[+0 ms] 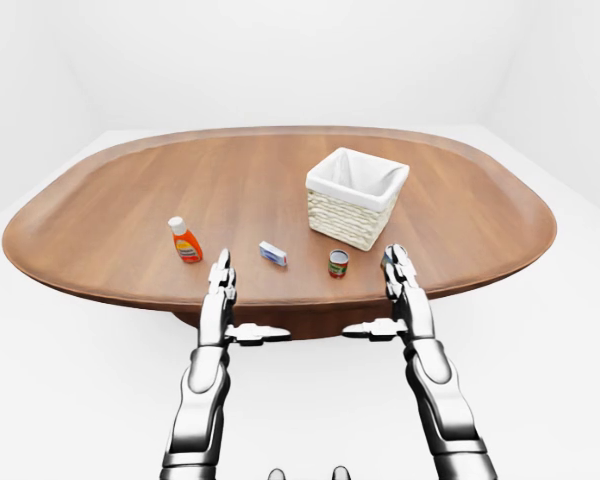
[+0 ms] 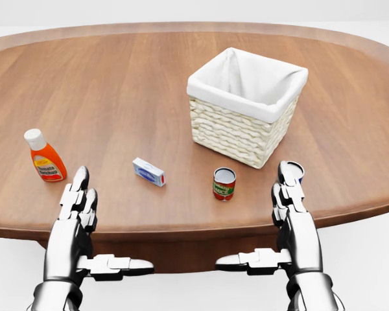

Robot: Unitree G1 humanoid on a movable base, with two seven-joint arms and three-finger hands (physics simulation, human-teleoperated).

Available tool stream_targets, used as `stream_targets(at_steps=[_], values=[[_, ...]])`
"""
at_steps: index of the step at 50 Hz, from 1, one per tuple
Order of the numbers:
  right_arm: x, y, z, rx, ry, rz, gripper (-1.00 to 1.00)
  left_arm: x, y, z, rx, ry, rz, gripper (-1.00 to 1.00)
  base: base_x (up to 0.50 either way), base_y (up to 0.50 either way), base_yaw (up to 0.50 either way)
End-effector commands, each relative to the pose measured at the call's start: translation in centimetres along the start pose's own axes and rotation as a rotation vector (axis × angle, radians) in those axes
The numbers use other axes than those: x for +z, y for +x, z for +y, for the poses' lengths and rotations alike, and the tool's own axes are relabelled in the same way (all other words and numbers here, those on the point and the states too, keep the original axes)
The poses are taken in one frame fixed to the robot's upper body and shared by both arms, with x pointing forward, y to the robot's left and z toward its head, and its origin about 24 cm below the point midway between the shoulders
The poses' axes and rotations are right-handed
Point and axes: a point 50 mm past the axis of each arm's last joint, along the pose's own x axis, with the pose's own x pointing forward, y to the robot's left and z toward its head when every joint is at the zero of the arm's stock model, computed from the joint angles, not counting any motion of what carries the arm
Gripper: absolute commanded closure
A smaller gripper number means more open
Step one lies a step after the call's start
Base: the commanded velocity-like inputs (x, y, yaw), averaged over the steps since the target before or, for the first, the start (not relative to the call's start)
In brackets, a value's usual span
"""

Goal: Pick up the alphabet soup and the cream cheese box, and put them in the basket.

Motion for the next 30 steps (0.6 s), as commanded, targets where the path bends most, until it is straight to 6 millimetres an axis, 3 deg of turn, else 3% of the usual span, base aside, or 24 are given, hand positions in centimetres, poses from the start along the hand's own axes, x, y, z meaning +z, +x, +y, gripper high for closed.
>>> stream_targets(at_steps=[1, 30], values=[[-0.18, 0.24, -0.65, 0.0, 0.003, 0.008, -1.0, -0.13, -0.04, 0.46, -0.017, 0.018, -0.001, -1.0, 0.0, 0.0, 0.0], [-0.2, 0.16, -0.52, 0.002, -0.01, 0.017, -1.0, -0.15, -0.09, 0.45, -0.014, 0.024, -0.005, -1.0, 0.0, 0.0, 0.0]])
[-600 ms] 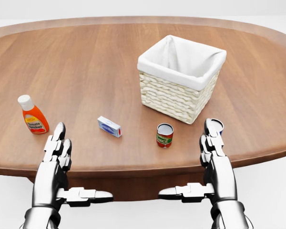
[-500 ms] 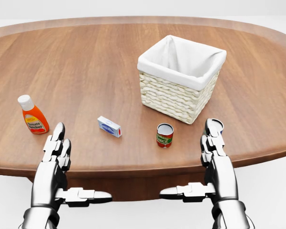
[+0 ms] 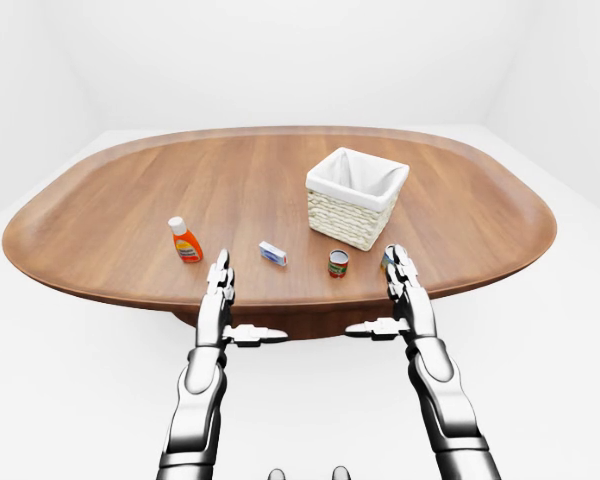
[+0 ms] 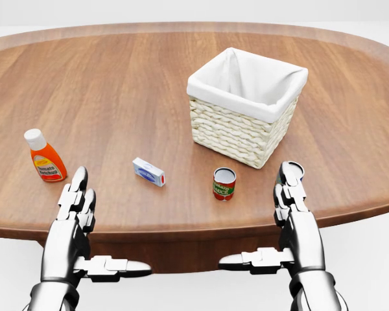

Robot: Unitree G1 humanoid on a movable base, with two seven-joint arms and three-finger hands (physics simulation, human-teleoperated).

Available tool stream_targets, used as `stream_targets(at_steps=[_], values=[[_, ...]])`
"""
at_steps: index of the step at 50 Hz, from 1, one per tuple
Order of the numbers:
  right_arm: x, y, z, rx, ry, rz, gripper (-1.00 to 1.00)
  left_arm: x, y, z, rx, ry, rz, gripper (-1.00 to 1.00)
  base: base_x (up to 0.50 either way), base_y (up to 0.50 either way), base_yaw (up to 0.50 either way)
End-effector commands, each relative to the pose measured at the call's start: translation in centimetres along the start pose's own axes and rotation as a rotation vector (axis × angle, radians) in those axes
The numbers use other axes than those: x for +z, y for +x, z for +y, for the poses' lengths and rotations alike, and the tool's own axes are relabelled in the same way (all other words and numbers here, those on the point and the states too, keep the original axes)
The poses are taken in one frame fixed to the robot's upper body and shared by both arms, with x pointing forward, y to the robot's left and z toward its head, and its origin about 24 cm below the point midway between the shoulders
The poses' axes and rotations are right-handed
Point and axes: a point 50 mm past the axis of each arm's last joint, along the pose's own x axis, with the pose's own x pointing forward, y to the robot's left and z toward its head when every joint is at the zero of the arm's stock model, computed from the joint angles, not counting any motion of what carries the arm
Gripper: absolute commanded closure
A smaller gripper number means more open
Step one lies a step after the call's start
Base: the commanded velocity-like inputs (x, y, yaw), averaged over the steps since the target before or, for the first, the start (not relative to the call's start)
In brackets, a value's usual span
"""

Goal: Pick up the alphabet soup and the cream cheese box, and put them in the basket.

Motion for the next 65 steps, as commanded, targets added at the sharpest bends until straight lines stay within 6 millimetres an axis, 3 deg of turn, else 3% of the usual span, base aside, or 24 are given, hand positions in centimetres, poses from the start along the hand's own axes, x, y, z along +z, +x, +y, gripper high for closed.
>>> stream_targets(at_steps=[1, 52, 65], values=[[-0.1, 0.0, 0.0, 0.001, -0.004, 0.003, -1.0, 0.0, -0.1, 0.0, -0.001, 0.006, -0.001, -1.0, 0.0, 0.0, 0.0], [0.1, -0.1, 0.0, 0.001, 0.01, -0.009, -1.0, 0.0, 0.0, 0.1, 0.002, 0.006, -0.003, -1.0, 0.0, -0.24, 0.0], [0.6, 0.3, -1.8, -0.149, 0.058, -0.035, -1.0, 0.0, 0.0, 0.0, 0.001, 0.006, -0.001, -1.0, 0.0, 0.0, 0.0]])
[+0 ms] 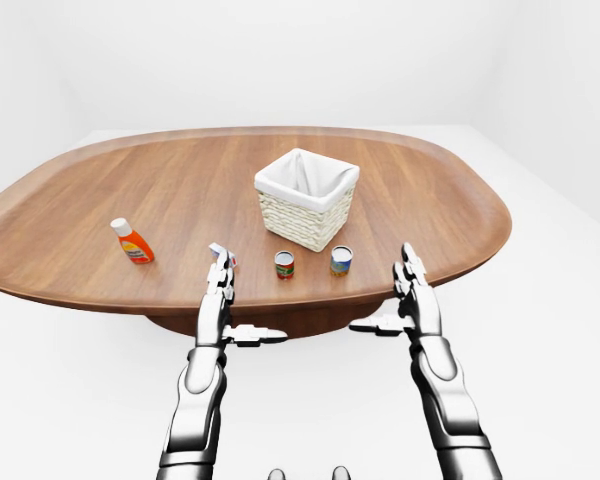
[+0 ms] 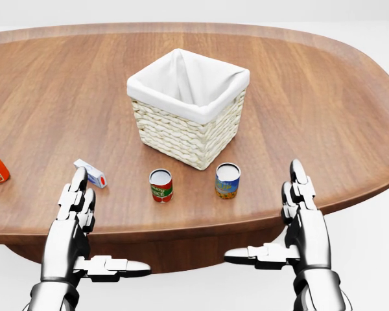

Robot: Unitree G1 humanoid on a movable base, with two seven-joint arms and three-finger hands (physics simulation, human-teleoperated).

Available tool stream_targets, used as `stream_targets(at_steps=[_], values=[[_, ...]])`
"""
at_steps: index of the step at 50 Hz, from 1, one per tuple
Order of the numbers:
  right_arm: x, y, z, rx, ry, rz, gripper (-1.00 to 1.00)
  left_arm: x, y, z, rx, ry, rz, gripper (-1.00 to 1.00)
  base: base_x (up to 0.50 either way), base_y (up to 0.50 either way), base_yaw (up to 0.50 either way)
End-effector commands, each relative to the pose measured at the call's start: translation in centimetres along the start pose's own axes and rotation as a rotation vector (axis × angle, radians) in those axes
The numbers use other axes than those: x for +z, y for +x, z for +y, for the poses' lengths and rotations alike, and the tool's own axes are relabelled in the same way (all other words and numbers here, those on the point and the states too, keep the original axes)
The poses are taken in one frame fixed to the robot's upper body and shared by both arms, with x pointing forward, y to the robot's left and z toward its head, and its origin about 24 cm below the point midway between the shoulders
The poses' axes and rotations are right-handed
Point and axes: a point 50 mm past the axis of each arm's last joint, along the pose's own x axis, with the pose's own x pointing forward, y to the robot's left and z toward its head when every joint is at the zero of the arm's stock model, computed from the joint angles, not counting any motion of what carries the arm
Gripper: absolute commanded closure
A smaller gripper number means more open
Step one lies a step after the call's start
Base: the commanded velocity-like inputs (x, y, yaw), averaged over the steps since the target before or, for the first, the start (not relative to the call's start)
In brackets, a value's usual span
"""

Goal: Pick up the alphabet soup and the cream cheese box, and put them in the basket.

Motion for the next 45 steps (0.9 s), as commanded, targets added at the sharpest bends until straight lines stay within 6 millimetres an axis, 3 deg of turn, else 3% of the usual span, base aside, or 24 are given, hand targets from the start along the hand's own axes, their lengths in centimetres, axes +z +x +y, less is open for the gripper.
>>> stream_targets(at_steps=[1, 14, 25, 37, 45], values=[[0.5, 0.1, -1.4, -0.122, 0.03, -0.026, -1.0, 0.0, 0.0, 0.0, -0.001, 0.001, 0.001, -1.0, 0.0, 0.0, 0.0], [2.0, -0.3, -4.9, -0.494, 0.053, -0.108, -1.0, 0.0, 0.0, 0.0, 0.004, 0.007, 0.01, -1.0, 0.0, 0.0, 0.0], [3.2, -1.4, -6.6, -0.666, 0.073, -0.174, -1.0, -0.3, 0.1, 0.0, 0.003, 0.011, 0.016, -1.0, 0.0, 0.0, 0.0], [4.1, -2.2, -7.7, -0.729, 0.08, -0.228, -1.0, -0.2, 0.1, 0.0, 0.007, 0.015, 0.01, -1.0, 0.0, 0.0, 0.0], [5.0, -3.0, -8.7, -0.779, -0.012, -0.275, -1.0, -0.1, 0.0, 0.0, 0.001, 0.013, -0.002, -1.0, 0.0, 0.0, 0.0]])
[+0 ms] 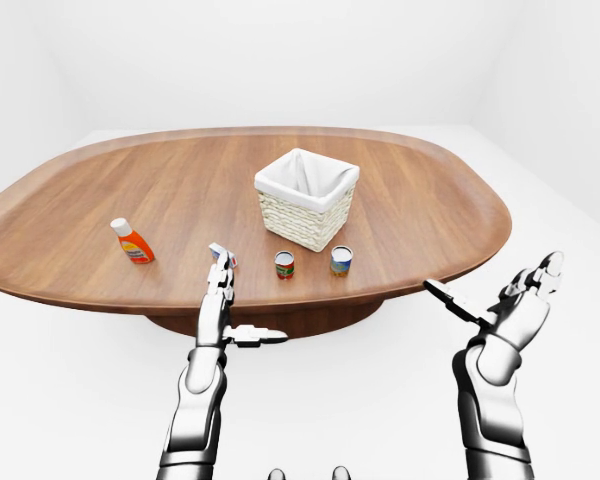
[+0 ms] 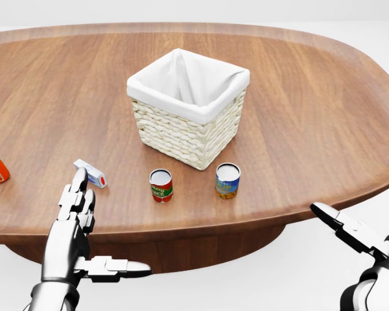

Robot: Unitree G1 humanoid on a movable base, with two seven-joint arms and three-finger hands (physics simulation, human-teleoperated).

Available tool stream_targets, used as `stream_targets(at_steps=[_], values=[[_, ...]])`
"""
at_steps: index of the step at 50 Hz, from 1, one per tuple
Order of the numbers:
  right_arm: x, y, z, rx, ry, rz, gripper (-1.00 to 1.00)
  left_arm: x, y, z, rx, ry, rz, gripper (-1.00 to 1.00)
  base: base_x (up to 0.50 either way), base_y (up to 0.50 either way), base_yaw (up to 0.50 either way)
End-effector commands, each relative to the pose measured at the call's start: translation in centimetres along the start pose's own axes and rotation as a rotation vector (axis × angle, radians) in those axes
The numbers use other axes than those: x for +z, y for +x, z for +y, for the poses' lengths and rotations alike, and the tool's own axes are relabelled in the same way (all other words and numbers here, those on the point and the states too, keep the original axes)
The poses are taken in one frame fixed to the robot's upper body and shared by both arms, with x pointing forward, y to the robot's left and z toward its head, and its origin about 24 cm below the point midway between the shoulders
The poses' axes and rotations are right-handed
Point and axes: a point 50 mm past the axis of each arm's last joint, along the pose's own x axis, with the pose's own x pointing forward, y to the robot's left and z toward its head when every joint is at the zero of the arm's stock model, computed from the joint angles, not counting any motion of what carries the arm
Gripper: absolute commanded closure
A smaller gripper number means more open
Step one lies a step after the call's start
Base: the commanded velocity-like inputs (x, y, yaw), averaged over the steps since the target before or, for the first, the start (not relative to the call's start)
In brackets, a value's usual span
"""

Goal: Pick up the alphabet soup and the cream cheese box, and put them in the basket.

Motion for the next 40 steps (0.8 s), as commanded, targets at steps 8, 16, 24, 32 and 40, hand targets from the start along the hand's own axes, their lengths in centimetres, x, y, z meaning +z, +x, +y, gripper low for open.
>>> stream_targets(at_steps=[8, 16, 24, 32, 40], values=[[0.94, 0.27, -1.17, -0.039, -0.036, -0.061, -1.0, 0.16, -0.15, -0.05, -0.001, 0.004, -0.011, -1.0, 0.0, 0.0, 0.0], [0.88, 0.3, -1.22, -0.042, -0.035, -0.059, -1.0, 0.06, -0.06, -0.05, -0.001, 0.005, -0.01, -1.0, 0.0, 0.0, 0.0], [0.88, 0.38, -1.32, -0.046, -0.028, -0.056, -1.0, 0.07, -0.11, -0.03, 0.0, 0.005, -0.012, -1.0, 0.0, 0.0, 0.0], [0.64, 0.31, -1.26, -0.039, -0.041, -0.05, -1.0, 0.01, -0.07, -0.01, 0.0, 0.005, -0.012, -1.0, 0.0, 0.0, 0.0], [0.64, 0.31, -1.26, -0.04, -0.041, -0.051, -1.0, 0.01, -0.07, -0.01, 0.0, 0.005, -0.012, -1.0, 0.0, 0.0, 0.0]])
